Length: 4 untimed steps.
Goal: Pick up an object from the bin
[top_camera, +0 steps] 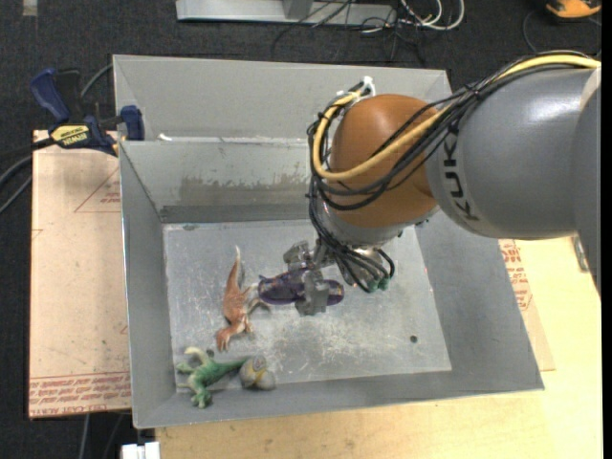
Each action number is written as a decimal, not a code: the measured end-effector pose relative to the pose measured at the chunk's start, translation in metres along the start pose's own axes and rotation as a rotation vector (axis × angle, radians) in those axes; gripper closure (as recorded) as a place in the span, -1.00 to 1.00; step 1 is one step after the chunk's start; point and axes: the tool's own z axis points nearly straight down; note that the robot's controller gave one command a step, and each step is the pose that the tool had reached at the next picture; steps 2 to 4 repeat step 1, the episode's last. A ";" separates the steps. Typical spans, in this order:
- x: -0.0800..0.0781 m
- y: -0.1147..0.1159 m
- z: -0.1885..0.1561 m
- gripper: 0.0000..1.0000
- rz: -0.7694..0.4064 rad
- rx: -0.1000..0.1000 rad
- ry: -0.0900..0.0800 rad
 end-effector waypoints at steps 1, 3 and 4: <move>0.001 0.013 -0.095 1.00 -0.012 -0.001 -0.003; 0.001 0.013 -0.095 1.00 -0.012 -0.001 -0.003; 0.001 0.013 -0.095 1.00 -0.012 -0.001 -0.003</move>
Offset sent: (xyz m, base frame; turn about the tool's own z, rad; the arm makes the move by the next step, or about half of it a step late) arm 0.0000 0.0000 0.0000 0.0000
